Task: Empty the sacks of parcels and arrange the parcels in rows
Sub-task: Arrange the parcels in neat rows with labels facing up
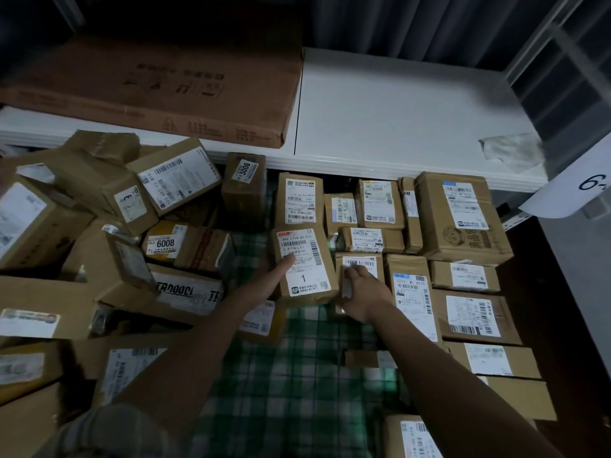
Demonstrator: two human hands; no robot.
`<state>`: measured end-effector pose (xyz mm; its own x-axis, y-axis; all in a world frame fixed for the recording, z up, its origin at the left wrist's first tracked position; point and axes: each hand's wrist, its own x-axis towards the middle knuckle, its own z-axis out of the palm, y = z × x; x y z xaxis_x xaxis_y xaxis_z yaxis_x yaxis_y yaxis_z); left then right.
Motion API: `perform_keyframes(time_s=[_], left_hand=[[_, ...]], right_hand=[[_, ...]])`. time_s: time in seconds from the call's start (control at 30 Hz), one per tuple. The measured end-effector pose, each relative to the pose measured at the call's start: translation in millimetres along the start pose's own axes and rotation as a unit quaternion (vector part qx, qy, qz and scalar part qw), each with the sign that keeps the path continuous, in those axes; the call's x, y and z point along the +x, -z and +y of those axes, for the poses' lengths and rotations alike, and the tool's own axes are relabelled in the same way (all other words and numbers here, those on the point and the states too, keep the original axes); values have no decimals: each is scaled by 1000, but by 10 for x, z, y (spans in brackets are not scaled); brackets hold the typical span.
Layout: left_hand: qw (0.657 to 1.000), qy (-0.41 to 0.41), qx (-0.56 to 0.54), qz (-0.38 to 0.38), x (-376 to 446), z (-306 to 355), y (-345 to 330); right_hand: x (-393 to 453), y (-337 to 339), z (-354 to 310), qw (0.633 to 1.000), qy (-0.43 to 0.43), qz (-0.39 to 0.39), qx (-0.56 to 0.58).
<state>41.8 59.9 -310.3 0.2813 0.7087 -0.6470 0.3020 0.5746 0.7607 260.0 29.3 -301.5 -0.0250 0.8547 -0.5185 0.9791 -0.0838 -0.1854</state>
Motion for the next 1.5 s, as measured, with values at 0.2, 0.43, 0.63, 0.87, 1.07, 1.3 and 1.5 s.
perform_keyframes(time_s=[0.2,0.43,0.63,0.87,1.07,1.3,1.5], left_hand=[[998,60,13,-31,-47,-98,68],[997,70,5,-5,71,21,34],[995,96,14,-35,292,-116,33],[991,43,118,46,306,-124,-182],[986,18,140,89,376,-102,-250],[986,44,152,45,358,-100,-216],[975,12,180,133,596,130,-61]], right_hand=[[-28,38,10,1000,7,-5,-1],[-39,59,-1,1000,5,-1,0],[-62,49,-8,1000,3,-3,15],[-55,57,-27,1000,0,-8,14],[-76,58,-25,1000,2,-7,8],[-77,47,-22,1000,6,-11,-9],[10,118,-87,999,-19,20,-34]])
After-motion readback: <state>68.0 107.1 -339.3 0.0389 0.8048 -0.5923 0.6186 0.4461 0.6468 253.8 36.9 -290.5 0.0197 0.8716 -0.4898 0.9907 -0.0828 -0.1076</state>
